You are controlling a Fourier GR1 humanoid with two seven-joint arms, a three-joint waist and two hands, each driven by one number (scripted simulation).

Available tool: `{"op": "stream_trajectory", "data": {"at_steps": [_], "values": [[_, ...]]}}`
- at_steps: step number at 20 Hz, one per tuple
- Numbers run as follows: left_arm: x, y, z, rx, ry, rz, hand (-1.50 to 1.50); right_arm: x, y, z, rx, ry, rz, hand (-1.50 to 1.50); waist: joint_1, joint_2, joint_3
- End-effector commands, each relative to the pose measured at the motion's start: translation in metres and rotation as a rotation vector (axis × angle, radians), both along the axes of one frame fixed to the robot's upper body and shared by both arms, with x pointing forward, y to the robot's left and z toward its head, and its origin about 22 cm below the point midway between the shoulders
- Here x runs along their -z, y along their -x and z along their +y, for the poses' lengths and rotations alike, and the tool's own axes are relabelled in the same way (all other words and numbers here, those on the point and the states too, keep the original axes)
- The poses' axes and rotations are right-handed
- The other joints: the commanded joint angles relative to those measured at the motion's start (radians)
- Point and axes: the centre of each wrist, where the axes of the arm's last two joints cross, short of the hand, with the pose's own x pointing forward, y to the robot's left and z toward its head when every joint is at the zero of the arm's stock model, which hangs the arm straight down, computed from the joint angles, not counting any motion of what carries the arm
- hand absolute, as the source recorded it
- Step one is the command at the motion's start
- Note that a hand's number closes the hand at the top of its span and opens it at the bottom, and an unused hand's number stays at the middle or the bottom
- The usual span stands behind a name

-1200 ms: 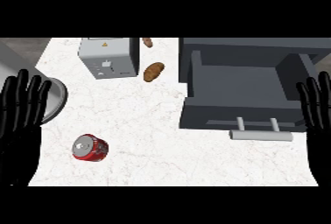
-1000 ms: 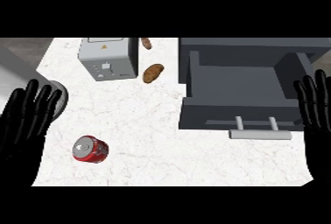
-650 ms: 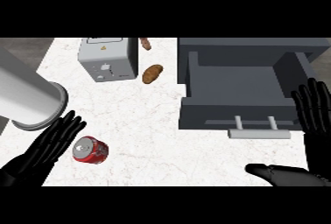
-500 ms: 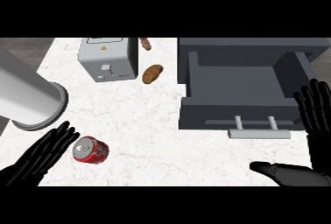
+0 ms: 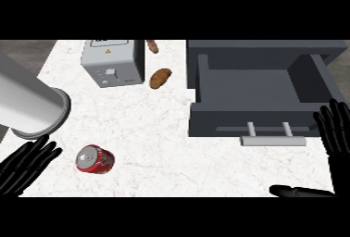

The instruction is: Pick up the can, place it into the drawer and close the drawer

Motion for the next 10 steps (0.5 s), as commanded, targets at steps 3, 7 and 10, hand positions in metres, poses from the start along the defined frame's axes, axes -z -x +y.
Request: {"op": "stream_trajectory", "data": {"at_steps": [3,7,10], "values": [[0.01,0.002,0.015,-0.032,0.003,0.039,-1.5,0.013,-0.008,0.002,0.018,-0.001,0.009,-1.5,0.002,0.001,0.0],[0.018,-0.03,0.013,-0.046,-0.027,0.042,-1.5,0.02,-0.001,-0.023,0.011,0.002,0.004,-1.5,-0.005,0.002,0.0],[0.025,-0.018,0.01,-0.056,0.004,0.043,-1.5,0.021,0.021,-0.016,0.0,-0.01,0.01,-1.5,-0.004,0.0,0.0]]}}
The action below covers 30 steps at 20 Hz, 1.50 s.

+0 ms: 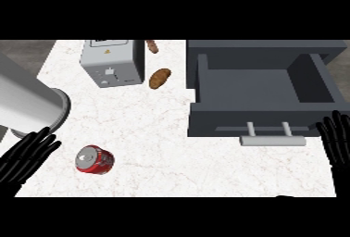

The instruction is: Pick up the can, place it into the drawer and close the drawer

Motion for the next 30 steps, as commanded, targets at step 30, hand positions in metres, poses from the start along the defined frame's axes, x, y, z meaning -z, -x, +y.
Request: {"op": "stream_trajectory", "data": {"at_steps": [30], "values": [[0.118,-0.049,-0.003,-0.073,-0.055,0.042,-1.5,0.019,-0.006,-0.028,0.005,-0.002,0.002,-1.5,-0.001,0.001,0.0]]}}
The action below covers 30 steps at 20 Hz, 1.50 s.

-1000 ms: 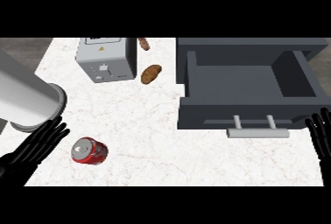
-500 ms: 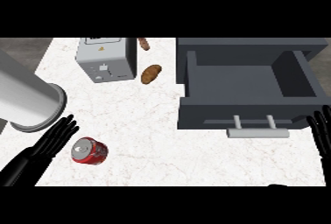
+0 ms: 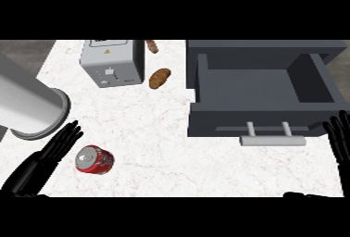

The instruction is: Pick up the can, place it into the drawer and close the drawer

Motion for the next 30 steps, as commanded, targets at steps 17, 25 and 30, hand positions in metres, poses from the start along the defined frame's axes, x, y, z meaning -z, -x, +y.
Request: {"op": "stream_trajectory", "data": {"at_steps": [17,25,30], "values": [[0.049,-0.012,0.047,-0.024,-0.027,0.05,-1.5,-0.005,-0.015,0.006,0.009,0.014,-0.012,-1.5,0.002,0.0,0.0],[0.09,-0.021,0.023,-0.037,-0.025,0.098,-1.5,-0.011,0.008,0.004,0.004,0.004,-0.001,-1.5,-0.002,0.0,0.0],[0.085,-0.023,0.037,-0.031,-0.02,0.076,-1.5,-0.004,-0.001,-0.003,0.022,-0.02,-0.035,-1.5,0.0,0.0,0.0]]}}
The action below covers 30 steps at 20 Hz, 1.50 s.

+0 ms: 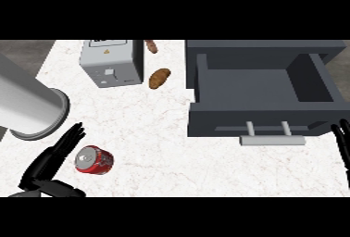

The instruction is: Pick up the can, place it into the drawer and close the drawer

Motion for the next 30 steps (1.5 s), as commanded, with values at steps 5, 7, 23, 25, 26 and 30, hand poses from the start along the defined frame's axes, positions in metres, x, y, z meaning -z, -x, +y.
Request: {"op": "stream_trajectory", "data": {"at_steps": [5,7,23,25,26,30], "values": [[0.001,-0.02,-0.017,0.043,0.054,-0.018,-1.5,-0.012,0.003,-0.007,-0.009,0.006,-0.005,-1.5,0.001,-0.001,0.0],[0.016,-0.015,-0.024,0.03,0.026,-0.025,-1.5,0.001,-0.005,0.007,-0.008,-0.022,-0.009,-1.5,0.001,0.0,0.0],[0.02,-0.019,-0.054,0.069,0.056,-0.025,-1.5,0.0,0.004,-0.002,-0.017,-0.013,0.001,-1.5,0.003,-0.001,0.001],[0.014,-0.025,-0.039,0.087,0.051,-0.018,-1.5,-0.006,0.025,-0.02,-0.006,-0.003,0.008,-1.5,-0.001,-0.001,0.001],[0.009,-0.039,-0.062,0.104,0.054,-0.013,-1.5,-0.009,0.004,-0.001,-0.011,-0.003,0.016,-1.5,0.001,0.0,0.0],[0.008,-0.052,-0.066,0.109,0.07,-0.035,1.5,-0.007,0.013,-0.002,0.004,-0.008,-0.007,-1.5,-0.002,0.0,0.0]]}}
